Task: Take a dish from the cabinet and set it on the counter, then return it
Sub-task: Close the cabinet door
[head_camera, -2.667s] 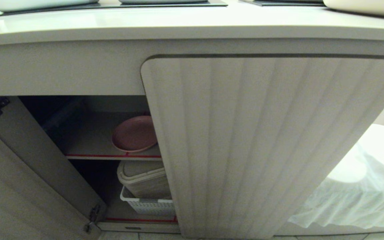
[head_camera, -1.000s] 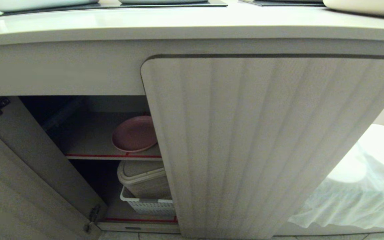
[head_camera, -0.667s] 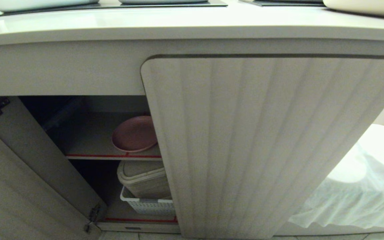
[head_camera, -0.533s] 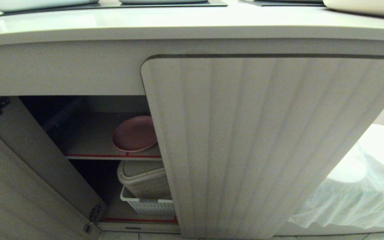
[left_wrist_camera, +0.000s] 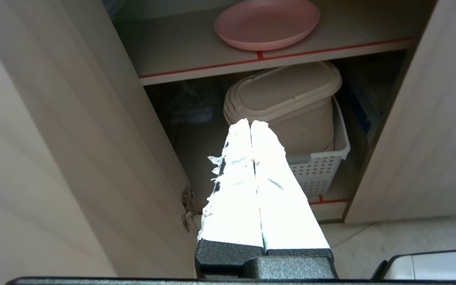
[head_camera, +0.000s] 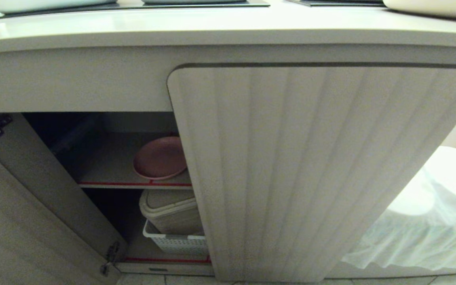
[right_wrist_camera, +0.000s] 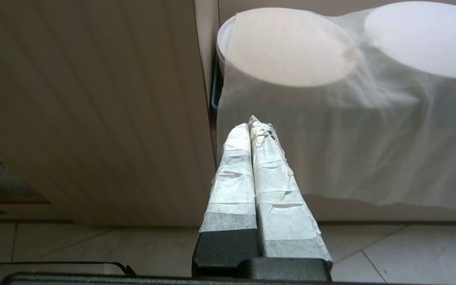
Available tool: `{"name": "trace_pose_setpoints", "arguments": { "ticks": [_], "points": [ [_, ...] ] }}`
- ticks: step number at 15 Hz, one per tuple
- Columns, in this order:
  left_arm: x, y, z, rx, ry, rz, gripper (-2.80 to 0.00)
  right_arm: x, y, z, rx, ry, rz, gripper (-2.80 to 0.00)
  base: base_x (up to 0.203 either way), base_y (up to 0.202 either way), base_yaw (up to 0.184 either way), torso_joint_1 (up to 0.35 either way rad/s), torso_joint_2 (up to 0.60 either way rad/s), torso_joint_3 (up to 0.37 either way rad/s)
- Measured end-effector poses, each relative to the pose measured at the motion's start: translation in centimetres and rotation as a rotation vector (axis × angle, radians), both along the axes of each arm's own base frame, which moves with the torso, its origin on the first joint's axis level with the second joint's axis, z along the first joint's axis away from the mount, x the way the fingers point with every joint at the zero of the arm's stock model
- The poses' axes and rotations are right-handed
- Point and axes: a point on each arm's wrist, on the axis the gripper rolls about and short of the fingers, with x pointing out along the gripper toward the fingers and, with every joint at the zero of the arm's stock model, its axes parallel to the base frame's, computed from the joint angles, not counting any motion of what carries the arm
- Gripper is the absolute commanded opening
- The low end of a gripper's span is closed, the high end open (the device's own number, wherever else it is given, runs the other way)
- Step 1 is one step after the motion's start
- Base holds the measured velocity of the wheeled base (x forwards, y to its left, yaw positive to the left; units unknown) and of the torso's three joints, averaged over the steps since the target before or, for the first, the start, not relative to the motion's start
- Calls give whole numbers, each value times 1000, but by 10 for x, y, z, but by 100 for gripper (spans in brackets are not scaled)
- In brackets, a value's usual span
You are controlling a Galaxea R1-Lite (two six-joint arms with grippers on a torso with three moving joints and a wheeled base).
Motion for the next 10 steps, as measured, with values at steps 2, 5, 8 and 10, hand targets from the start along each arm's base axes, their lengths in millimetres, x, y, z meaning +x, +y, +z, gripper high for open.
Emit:
{"name": "trace_pose_setpoints", "arguments": {
  "ticks": [2,5,8,10],
  "points": [
    [0,0,0,0,0,1,-280,0,0,0,0,0,1,-280,-193,0,1,0,3,8],
    [0,0,0,0,0,1,-280,0,0,0,0,0,0,-280,-192,0,1,0,2,6],
    [0,0,0,0,0,1,-280,0,0,0,0,-1,1,-280,-193,0,0,5,-1,5],
    [0,0,0,0,0,0,-280,0,0,0,0,-1,0,-280,-190,0,2,2,3,5]
  ]
}}
